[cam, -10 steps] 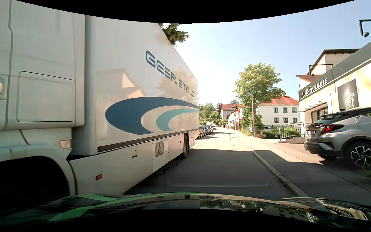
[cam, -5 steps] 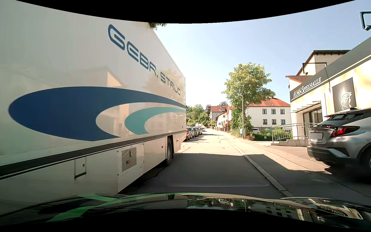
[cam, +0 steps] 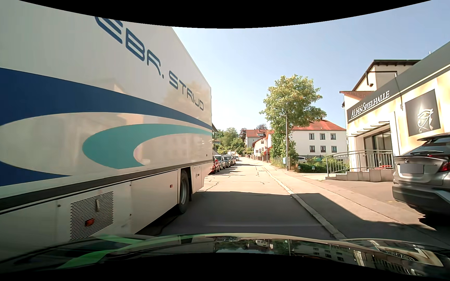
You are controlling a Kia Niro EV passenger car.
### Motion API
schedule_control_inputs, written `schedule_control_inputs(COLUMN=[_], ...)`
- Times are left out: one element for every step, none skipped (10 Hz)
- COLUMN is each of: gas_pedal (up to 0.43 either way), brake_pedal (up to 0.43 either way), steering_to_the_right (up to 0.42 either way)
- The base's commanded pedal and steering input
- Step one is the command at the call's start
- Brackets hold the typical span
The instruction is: Follow the waypoints while adhering to traffic rules and regulations
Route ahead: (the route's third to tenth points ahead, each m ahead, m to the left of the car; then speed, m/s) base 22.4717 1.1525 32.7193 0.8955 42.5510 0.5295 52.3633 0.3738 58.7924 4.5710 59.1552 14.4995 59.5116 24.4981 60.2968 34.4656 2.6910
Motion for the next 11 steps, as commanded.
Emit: schedule_control_inputs(gas_pedal=[0.287, 0.287, 0.287, 0.287, 0.287, 0.287, 0.287, 0.287, 0.28, 0.28, 0.28], brake_pedal=[0.0, 0.0, 0.0, 0.0, 0.0, 0.0, 0.0, 0.0, 0.0, 0.0, 0.0], steering_to_the_right=[0.078, 0.078, 0.083, 0.084, 0.083, 0.076, 0.064, 0.057, 0.049, 0.04, 0.03])
